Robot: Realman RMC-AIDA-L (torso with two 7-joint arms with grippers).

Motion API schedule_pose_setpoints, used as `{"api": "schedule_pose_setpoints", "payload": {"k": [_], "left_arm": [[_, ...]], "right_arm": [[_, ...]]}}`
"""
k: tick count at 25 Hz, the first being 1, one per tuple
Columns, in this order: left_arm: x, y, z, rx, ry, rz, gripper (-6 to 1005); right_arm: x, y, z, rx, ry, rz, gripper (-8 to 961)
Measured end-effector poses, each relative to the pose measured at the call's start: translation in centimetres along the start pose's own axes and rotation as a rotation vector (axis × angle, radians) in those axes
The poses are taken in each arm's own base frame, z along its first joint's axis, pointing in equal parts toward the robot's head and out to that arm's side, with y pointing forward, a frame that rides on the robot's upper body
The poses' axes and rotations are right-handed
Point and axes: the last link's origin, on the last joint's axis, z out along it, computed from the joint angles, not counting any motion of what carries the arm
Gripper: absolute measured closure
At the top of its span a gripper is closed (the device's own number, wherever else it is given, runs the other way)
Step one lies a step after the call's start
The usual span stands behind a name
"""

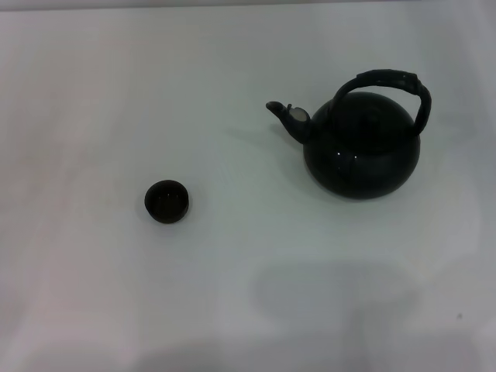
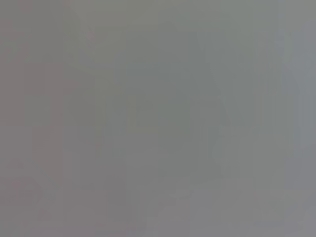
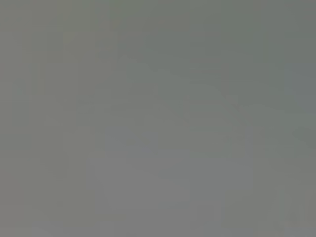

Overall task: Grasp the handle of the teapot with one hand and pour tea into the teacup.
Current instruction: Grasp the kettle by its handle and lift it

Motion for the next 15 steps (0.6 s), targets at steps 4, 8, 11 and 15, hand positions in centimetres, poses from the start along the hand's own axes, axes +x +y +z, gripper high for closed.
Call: {"api": "schedule_pose_setpoints", "payload": {"k": [4,8,11,15], "left_arm": [[-1.2,-2.3,-2.8,0.228,0.012,0.152,212],[-2.9,-5.2,-4.8,0.484,-0.043,0.173,213],[-3.8,-6.4,-5.2,0.582,-0.091,0.172,212],[-4.5,-6.9,-4.7,0.618,-0.124,0.175,212]], "right_arm": [[-1.4,0.7,0.6,-0.09,0.055,-0.071,218],[-3.0,1.4,1.0,-0.198,0.165,-0.144,218],[-4.4,2.0,1.0,-0.27,0.276,-0.209,218],[-5.5,2.6,0.6,-0.318,0.457,-0.314,218]]}}
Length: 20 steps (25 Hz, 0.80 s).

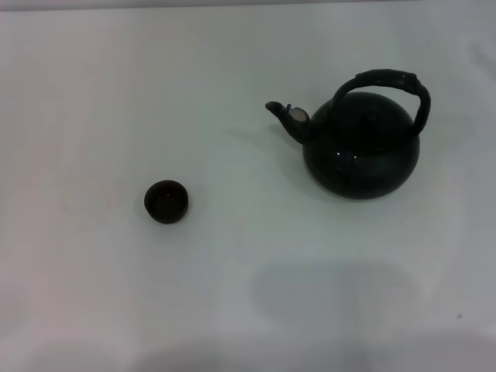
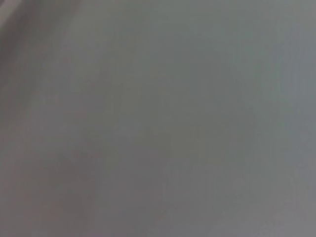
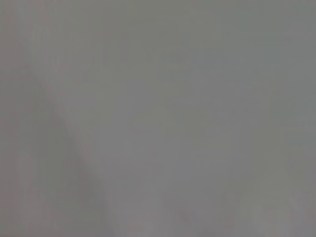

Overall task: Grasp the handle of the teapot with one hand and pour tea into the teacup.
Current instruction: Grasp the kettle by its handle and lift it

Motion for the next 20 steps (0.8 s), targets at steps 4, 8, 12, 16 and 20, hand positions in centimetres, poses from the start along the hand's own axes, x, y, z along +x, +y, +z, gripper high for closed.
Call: {"api": "schedule_pose_setpoints", "payload": {"k": [4,8,12,16,20], "left_arm": [[-0.6,0.6,1.1,0.012,-0.02,-0.013,213],[-1.2,1.4,2.2,0.017,-0.043,-0.021,213],[-1.8,2.7,3.1,-0.025,-0.069,-0.001,213],[-2.7,4.4,3.7,-0.109,-0.123,0.07,213],[-3.4,6.0,4.2,-0.202,-0.172,0.155,213]], "right_arm": [[-1.2,-0.1,-1.1,-0.012,0.188,-0.014,219],[-3.1,-0.3,-2.9,0.038,0.331,-0.053,219],[-4.9,0.8,-5.0,0.05,0.404,-0.085,219],[-4.8,2.3,-6.0,0.074,0.532,-0.113,219],[-4.0,3.9,-6.5,0.055,0.586,-0.093,229]]}}
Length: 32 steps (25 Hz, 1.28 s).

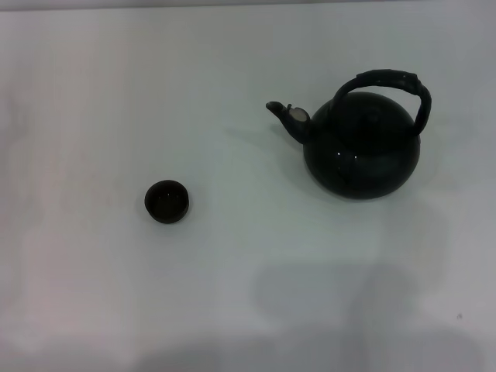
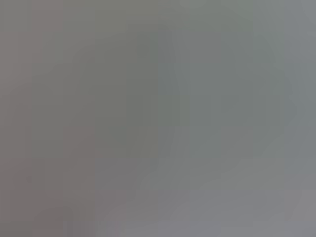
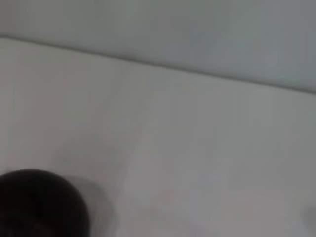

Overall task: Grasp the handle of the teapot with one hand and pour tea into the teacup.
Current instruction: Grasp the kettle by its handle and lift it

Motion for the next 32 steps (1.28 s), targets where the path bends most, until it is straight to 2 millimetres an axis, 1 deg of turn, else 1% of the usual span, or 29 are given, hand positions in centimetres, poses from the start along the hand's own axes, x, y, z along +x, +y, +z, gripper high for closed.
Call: {"api": "schedule_pose_setpoints", "payload": {"k": [3,7,11,13,18,23,27,32], "left_arm": [[-0.2,1.1,0.6,-0.059,-0.027,0.045,213],[-0.3,1.9,1.2,-0.1,-0.047,0.07,212],[-0.7,2.8,1.5,-0.138,-0.068,0.087,212],[-1.0,3.3,1.7,-0.165,-0.087,0.1,212],[-1.5,4.3,2.0,-0.204,-0.118,0.122,212],[-1.5,4.5,2.2,-0.21,-0.118,0.124,212],[-1.5,4.4,2.2,-0.208,-0.118,0.122,212],[-1.5,4.3,2.1,-0.202,-0.116,0.12,212]], "right_arm": [[1.2,0.8,-0.2,0.007,0.035,0.024,240],[2.9,2.3,-0.2,-0.021,0.073,0.057,247],[4.0,3.6,0.9,-0.056,0.138,0.078,248],[4.2,4.2,1.6,-0.066,0.156,0.076,249],[3.3,6.0,3.5,-0.069,0.156,0.037,250],[2.3,6.9,5.0,-0.047,0.132,0.014,251],[1.8,7.7,5.8,-0.054,0.111,0.006,252],[1.2,9.2,6.5,-0.111,0.088,-0.021,253]]}}
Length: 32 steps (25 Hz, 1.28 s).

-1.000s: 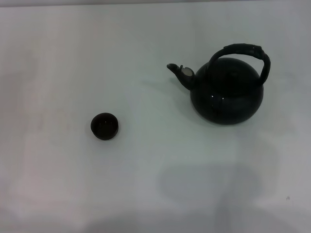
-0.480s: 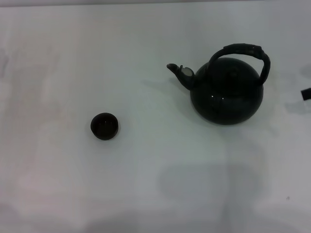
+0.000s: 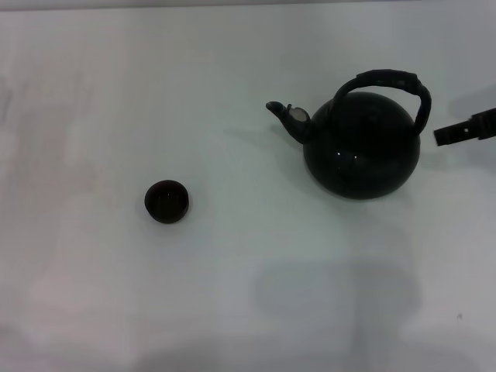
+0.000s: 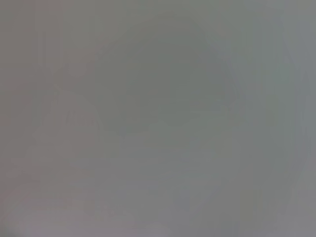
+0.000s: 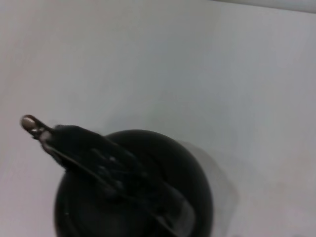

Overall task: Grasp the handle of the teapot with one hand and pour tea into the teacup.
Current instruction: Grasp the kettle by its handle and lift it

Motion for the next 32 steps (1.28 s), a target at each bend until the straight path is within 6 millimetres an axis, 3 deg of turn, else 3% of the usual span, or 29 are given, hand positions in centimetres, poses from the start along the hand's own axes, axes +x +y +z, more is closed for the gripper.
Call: {"api": "schedule_pose_setpoints", "payload": {"k": [30,32], "left_arm": [[0.6,0.1,0.5,-0.01,0.014,0.014,213],[0.7,0.0,0.4,-0.008,0.014,0.015,213]], "right_arm": [[-1.3,1.4,2.0,-0.056,-0.072,-0.023,260],[-1.3,1.4,2.1,-0.06,-0.075,-0.02,315]]}}
